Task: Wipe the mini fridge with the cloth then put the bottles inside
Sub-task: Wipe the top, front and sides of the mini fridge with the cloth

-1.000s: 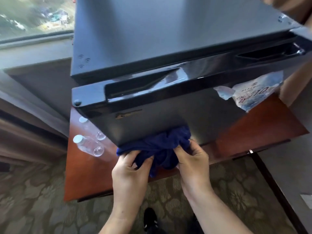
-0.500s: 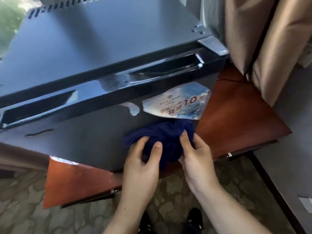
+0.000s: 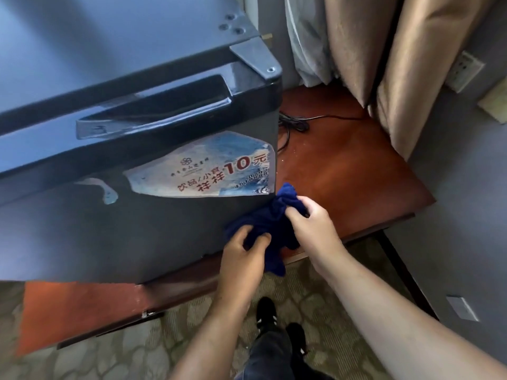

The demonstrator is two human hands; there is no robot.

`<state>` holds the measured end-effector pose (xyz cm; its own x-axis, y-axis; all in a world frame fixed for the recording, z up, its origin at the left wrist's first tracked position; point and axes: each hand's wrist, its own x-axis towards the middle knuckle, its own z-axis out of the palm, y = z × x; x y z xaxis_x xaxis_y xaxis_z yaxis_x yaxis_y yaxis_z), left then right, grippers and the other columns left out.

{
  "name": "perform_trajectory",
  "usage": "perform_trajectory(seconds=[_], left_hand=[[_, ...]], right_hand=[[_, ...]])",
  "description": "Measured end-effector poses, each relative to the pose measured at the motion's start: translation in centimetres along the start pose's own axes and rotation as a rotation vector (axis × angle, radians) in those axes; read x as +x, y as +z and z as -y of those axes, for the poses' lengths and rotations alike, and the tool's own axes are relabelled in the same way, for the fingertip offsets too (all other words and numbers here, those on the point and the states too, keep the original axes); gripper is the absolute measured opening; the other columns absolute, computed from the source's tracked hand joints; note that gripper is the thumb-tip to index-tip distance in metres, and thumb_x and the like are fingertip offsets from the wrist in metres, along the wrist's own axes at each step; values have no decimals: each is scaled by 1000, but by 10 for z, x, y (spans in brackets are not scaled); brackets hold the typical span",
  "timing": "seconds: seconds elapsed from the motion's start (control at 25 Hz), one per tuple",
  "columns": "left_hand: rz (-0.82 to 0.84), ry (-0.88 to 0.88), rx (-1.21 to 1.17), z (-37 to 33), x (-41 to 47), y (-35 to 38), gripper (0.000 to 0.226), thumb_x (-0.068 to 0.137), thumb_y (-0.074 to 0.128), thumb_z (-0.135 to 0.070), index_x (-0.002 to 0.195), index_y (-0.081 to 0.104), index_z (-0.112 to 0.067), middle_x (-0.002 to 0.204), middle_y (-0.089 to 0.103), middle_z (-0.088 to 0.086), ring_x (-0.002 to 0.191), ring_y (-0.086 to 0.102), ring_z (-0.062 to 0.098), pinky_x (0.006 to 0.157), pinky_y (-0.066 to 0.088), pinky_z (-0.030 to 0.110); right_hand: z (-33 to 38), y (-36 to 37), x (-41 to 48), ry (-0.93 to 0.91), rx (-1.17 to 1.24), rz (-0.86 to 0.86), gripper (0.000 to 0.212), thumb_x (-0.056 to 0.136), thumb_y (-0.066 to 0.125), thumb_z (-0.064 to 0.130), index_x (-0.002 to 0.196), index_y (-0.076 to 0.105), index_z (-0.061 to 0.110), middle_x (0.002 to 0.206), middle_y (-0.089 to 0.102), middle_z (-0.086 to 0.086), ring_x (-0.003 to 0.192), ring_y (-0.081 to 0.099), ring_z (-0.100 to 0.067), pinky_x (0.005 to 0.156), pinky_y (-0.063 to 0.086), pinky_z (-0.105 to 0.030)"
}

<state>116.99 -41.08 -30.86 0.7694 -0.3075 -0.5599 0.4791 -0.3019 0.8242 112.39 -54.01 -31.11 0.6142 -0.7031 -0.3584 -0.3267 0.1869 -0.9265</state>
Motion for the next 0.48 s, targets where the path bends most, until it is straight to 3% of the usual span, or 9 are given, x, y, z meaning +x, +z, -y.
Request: perform_trajectory(seconds=[0.12,0.2,0.28,0.36,0.48], left_hand=[[69,-286,-669,11,7,-2,21,100,55,-25,114,70,-20,118,76,11,115,67,33,96,53,44],[96,-400,-882,9,5,-6,36,103,51,-29,131,62,-10,123,73,18,111,68,33,93,57,45],[75,-426,-904,9,9,-4,38,103,52,-26,134,60,-5,113,76,18,101,71,29,77,65,40],[22,-451,-861,10,18,6,38,103,54,-19,136,59,-2,102,78,17,89,75,27,61,65,35],[-25,-478,-776,11,28,17,36,102,54,-11,137,58,-2,86,80,12,80,76,24,55,63,31]], right_hand=[[3,-11,2,59,-17,122,26,84,62,22,109,71,24,101,78,2,97,72,-15,86,56,-35],[-3,-16,-4,100,-80,169,51,74,70,48,121,68,29,122,73,2,115,68,-16,104,52,-45],[-8,-20,-11,155,-114,186,71,64,71,74,123,65,36,135,66,6,124,63,-10,111,48,-43],[-13,-21,-10,213,-120,226,75,63,70,81,125,65,38,133,68,9,122,64,-6,109,50,-38],[-16,-20,-2,288,-92,293,39,89,70,48,127,62,42,122,74,10,114,71,-13,98,58,-41]])
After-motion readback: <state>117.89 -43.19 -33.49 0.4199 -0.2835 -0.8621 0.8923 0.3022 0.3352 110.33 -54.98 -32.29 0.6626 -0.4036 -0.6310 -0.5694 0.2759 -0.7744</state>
